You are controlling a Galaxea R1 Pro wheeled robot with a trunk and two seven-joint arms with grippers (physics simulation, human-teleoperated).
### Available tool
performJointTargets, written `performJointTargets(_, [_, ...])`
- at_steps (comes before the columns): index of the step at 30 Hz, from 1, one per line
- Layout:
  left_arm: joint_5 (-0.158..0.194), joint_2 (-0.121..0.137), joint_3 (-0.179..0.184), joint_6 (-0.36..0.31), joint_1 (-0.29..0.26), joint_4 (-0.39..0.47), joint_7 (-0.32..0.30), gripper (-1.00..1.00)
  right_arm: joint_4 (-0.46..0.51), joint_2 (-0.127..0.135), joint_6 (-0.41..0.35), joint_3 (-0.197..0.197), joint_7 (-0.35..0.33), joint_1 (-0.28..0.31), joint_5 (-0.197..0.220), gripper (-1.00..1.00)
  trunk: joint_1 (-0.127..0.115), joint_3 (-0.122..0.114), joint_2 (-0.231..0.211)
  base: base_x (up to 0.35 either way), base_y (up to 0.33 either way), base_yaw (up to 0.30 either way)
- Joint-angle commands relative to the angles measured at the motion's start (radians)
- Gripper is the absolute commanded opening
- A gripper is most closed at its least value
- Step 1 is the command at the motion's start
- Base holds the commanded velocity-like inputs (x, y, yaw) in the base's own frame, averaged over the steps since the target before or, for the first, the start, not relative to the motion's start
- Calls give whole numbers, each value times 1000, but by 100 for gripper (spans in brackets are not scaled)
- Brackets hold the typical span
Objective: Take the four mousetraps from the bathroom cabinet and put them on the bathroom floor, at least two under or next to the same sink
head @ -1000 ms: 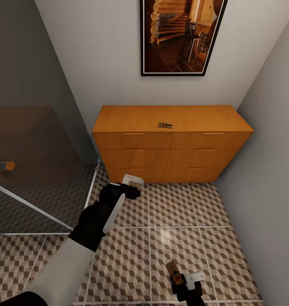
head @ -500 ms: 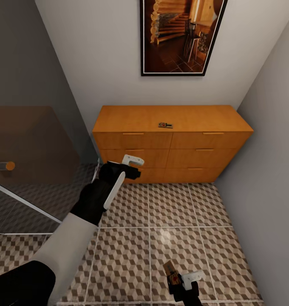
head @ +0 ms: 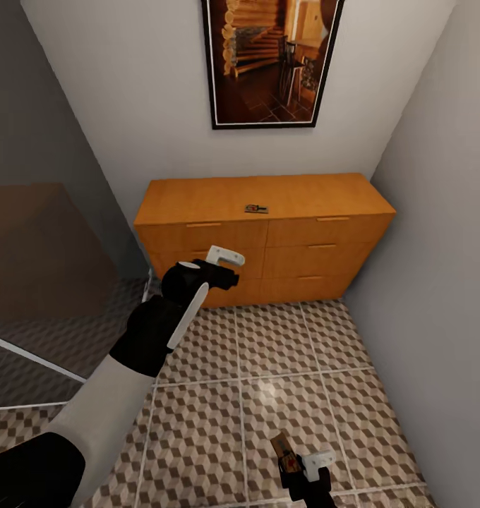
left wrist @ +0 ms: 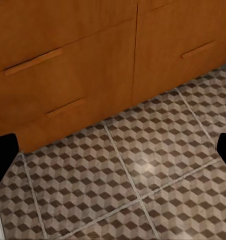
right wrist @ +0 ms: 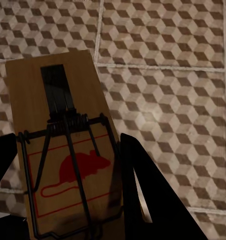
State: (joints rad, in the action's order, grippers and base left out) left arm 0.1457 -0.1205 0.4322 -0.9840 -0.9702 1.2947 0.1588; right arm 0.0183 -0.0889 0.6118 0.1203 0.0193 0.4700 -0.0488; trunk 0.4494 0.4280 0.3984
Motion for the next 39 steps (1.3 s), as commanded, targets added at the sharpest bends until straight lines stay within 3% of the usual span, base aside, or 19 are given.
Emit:
performJointTargets(1, [11,1,2,-4,0,2,10,100,-1,0,3,1,2,1,-3,-100,1,1,2,0,0,-228])
performJointTargets(39, [11,9,6,-4,2,2,10,100,-1,0,5,1,6,1,-3,-100,1,-48,2,-1,1,-173])
